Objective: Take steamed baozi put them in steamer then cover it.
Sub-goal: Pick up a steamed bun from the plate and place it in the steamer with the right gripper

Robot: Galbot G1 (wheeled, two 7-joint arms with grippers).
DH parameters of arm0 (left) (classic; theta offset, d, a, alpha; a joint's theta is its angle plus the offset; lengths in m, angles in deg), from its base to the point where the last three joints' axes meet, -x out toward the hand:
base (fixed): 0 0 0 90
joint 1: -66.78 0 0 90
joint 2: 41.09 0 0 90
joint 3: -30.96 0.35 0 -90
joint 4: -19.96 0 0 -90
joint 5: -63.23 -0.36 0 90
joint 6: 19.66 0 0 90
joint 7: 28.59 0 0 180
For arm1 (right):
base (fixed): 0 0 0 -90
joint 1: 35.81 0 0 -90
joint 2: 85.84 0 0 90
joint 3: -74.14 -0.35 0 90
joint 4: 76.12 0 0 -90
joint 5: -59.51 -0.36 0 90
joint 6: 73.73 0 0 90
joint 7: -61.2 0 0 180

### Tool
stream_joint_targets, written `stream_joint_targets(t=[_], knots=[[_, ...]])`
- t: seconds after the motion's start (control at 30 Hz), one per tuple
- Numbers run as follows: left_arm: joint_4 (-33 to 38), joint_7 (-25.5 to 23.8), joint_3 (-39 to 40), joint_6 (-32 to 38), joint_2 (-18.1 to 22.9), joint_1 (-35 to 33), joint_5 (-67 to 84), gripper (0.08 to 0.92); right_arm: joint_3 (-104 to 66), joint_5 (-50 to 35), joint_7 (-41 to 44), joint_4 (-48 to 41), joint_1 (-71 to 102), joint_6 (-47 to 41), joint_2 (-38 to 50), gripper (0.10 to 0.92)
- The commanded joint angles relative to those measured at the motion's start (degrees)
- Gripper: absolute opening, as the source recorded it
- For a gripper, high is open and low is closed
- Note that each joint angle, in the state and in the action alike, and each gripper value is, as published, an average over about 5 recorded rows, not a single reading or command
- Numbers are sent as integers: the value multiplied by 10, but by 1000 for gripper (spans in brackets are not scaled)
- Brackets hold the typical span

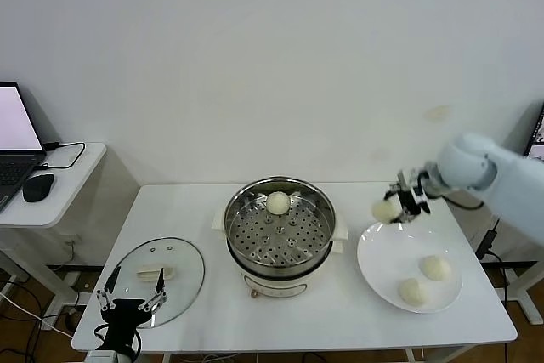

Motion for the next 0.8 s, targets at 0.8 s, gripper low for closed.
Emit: stream_joint_targets(t=[0.8], knots=[[6,1,-20,3,12,1,-3,823,82,-205,-151,-93,16,-164,-387,611]])
